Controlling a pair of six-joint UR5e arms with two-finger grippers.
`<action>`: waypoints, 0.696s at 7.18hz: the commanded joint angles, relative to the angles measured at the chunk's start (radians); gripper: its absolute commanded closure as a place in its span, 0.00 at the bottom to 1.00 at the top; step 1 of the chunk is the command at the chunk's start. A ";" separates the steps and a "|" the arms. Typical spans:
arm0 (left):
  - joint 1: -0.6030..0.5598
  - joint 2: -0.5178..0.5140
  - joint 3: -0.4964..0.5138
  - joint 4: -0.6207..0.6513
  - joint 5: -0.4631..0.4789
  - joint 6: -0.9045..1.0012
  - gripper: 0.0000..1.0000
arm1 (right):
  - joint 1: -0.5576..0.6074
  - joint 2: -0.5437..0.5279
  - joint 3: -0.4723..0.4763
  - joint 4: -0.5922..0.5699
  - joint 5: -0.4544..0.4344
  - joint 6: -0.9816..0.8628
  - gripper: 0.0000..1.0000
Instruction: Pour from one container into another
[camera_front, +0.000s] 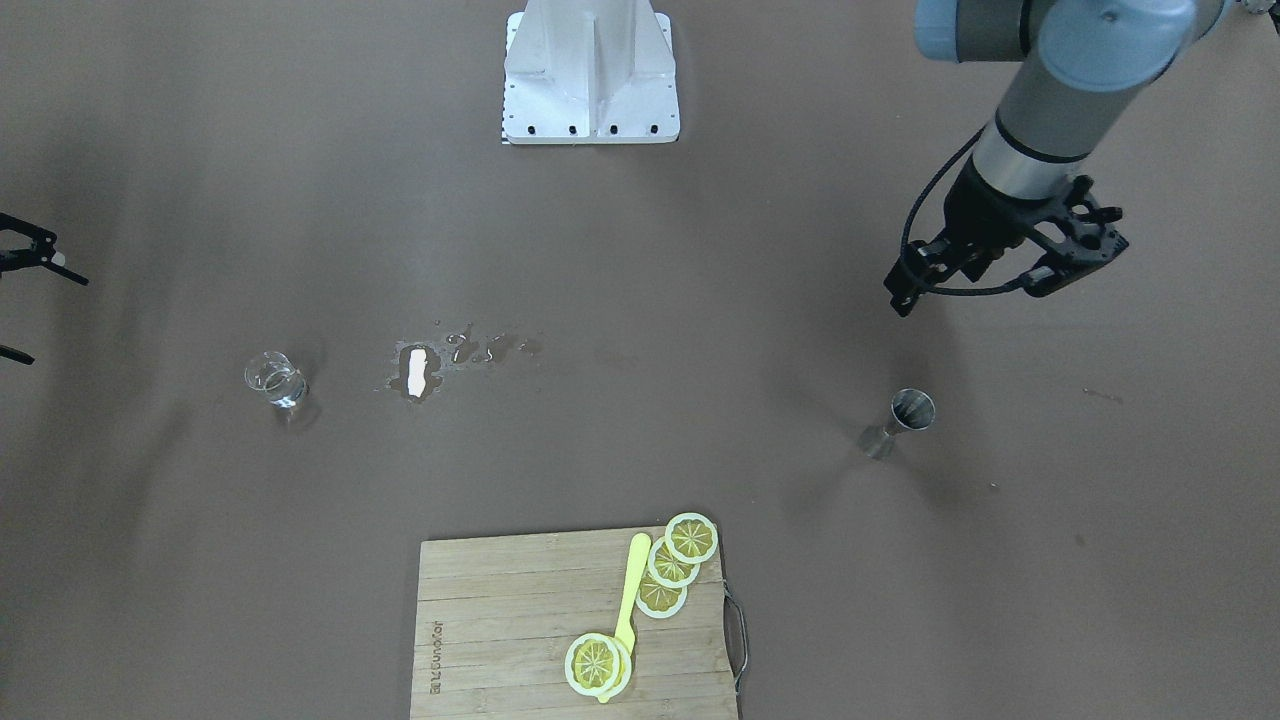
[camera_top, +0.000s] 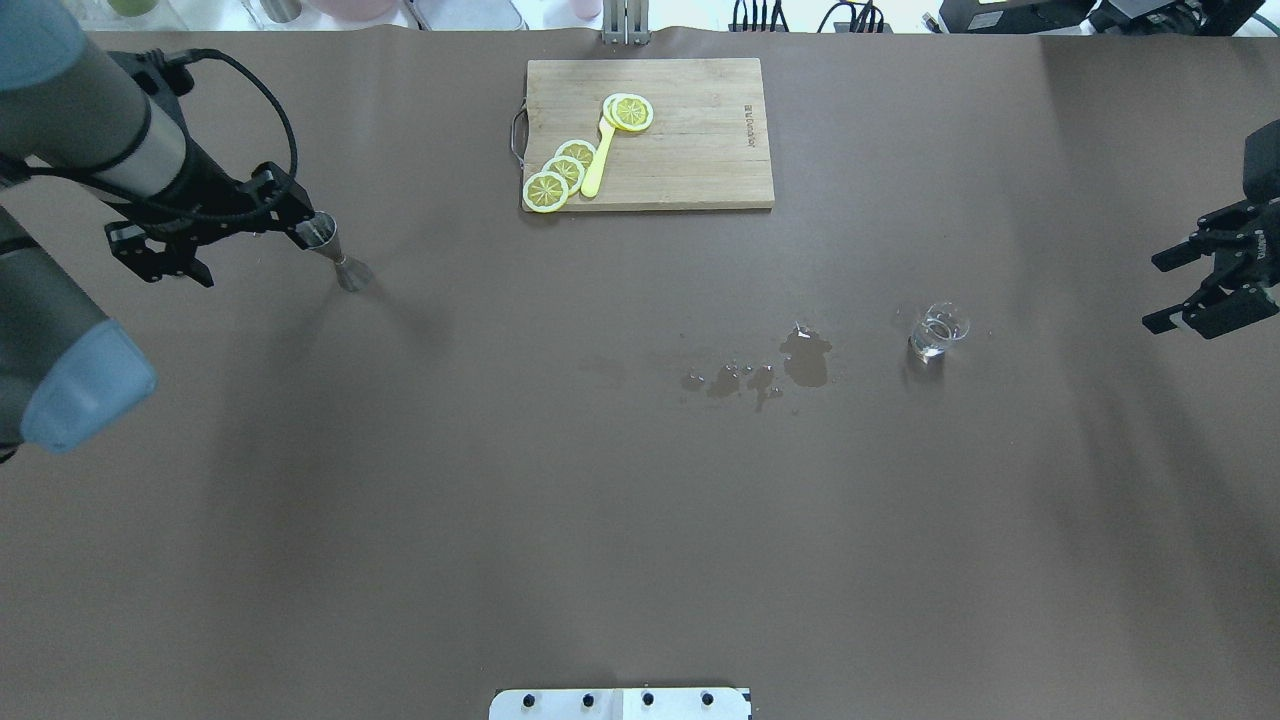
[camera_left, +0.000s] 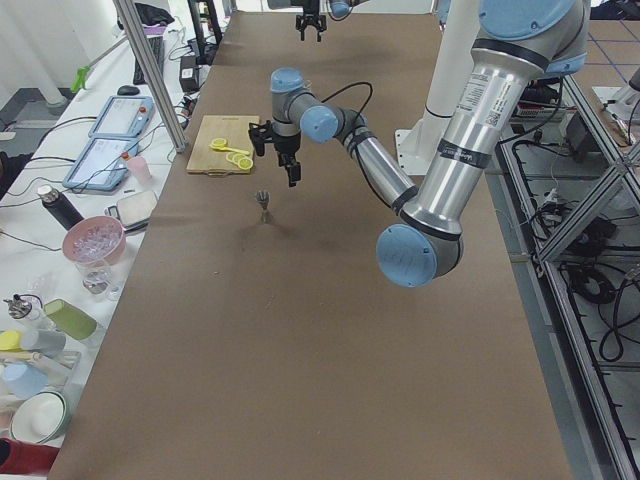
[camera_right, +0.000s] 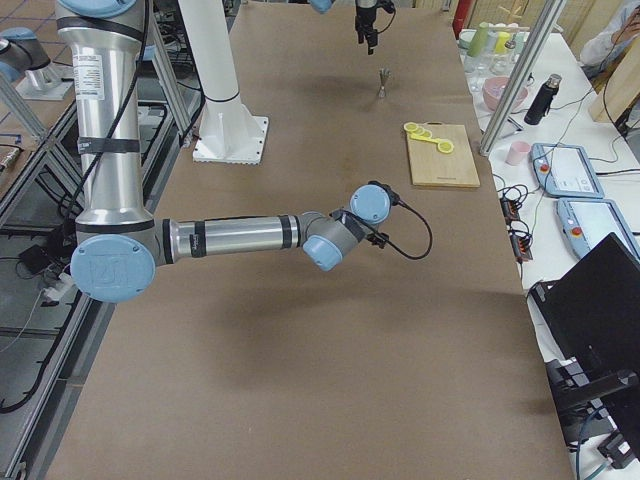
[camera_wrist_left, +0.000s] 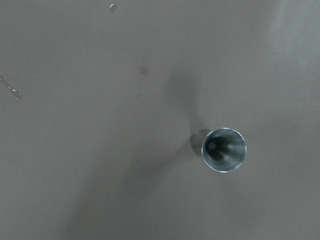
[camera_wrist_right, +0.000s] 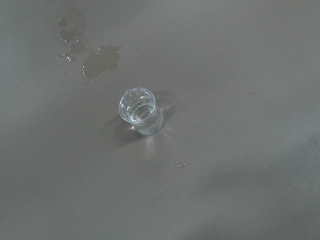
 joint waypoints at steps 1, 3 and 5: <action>0.099 0.037 -0.025 -0.110 0.126 -0.056 0.01 | -0.039 0.027 -0.001 0.100 -0.005 0.049 0.00; 0.197 0.071 -0.028 -0.149 0.302 -0.111 0.01 | -0.106 0.010 -0.019 0.197 -0.032 0.091 0.03; 0.337 0.108 -0.031 -0.199 0.591 -0.145 0.02 | -0.143 -0.002 -0.074 0.356 -0.110 0.097 0.05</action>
